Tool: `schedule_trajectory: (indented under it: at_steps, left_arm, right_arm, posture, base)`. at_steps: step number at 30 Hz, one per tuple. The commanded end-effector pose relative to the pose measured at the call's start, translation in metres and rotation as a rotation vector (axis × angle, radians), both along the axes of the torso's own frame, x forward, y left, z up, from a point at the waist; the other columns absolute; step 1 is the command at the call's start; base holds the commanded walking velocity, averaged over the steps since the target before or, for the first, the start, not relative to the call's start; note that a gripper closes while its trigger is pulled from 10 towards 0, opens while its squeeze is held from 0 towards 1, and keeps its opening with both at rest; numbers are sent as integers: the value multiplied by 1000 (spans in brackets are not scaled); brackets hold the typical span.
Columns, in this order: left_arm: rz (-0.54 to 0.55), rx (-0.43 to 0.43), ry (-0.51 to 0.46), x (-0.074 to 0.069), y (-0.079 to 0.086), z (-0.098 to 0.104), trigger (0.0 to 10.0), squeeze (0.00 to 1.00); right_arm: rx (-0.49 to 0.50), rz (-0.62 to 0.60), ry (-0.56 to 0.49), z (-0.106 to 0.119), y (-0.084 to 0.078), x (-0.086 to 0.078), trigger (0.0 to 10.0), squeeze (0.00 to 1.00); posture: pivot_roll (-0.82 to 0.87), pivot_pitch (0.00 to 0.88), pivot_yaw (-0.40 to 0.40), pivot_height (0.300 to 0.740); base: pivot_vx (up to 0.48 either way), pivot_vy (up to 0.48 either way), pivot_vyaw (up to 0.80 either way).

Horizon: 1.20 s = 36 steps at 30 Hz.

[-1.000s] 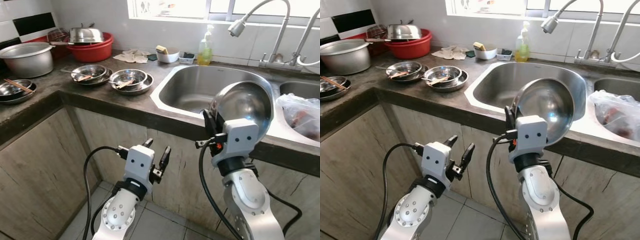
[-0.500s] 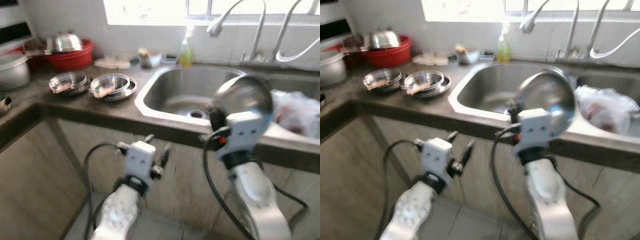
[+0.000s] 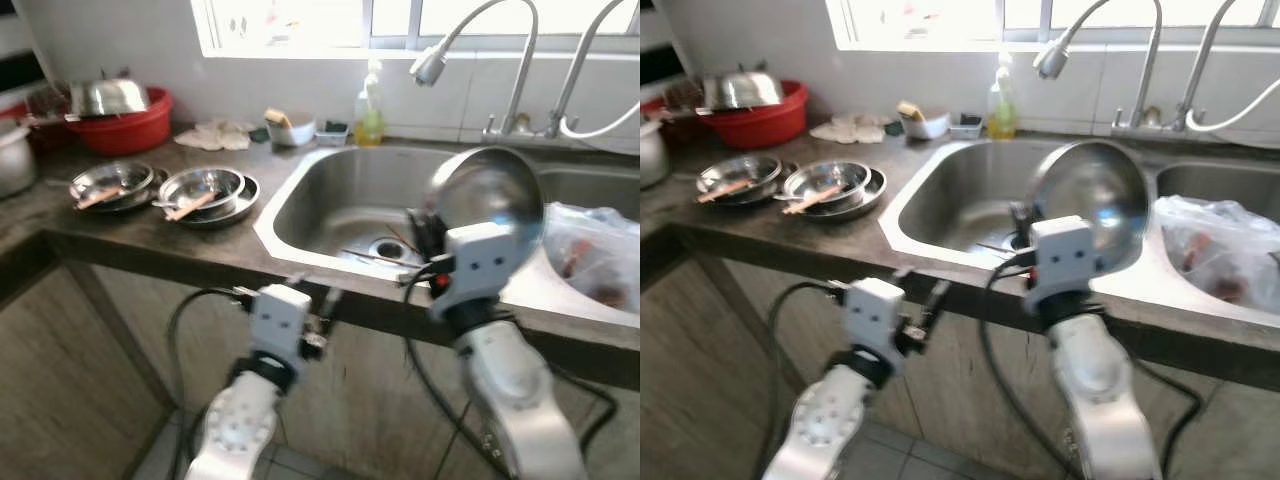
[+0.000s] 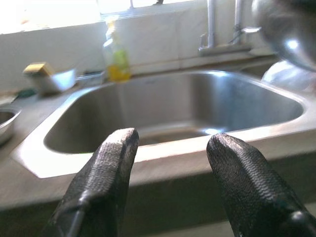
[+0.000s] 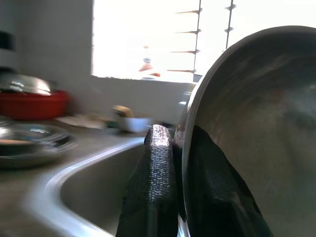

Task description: Kitchen organization

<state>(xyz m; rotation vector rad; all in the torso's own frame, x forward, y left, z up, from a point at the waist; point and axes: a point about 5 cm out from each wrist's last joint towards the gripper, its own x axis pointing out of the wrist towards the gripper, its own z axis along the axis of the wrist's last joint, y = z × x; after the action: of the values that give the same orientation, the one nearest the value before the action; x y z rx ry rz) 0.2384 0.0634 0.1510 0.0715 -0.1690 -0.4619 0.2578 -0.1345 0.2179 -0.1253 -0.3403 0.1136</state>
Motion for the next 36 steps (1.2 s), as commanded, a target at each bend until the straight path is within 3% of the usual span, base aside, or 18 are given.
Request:
schedule_trajectory:
  at_steps: [1,5,13,24,29,36]
  left_arm:
    - [30,17,-12,2,9,1,10000,0]
    - [29,17,-10,1,9,1,10000,0]
    - [33,16,-8,1,8,0,10000,0]
    - [57,10,3,0,11,-1,10000,0]
    - [49,11,23,-3,7,-4,10000,0]
    - [38,5,38,-11,5,-4,10000,0]
  right_arm:
    - [-6,41,-24,8,9,2,10000,0]
    - [-95,50,-18,10,5,11,10000,0]
    - [-169,82,46,12,1,31,10000,0]
    - [-209,120,124,12,2,54,10000,0]
    - [-247,142,295,-3,-5,76,10000,0]
    - [-275,181,424,-11,-14,96,10000,0]
  posture:
    - [-19,0,14,740]
    - [-19,0,12,740]
    - [-20,0,3,740]
    - [-8,0,-9,740]
    - [-14,5,-17,740]
    - [-2,43,-26,740]
  base:
    - [307,0,0]
    - [306,0,0]
    - [301,0,0]
    - [253,0,0]
    - [0,0,0]
    - [0,0,0]
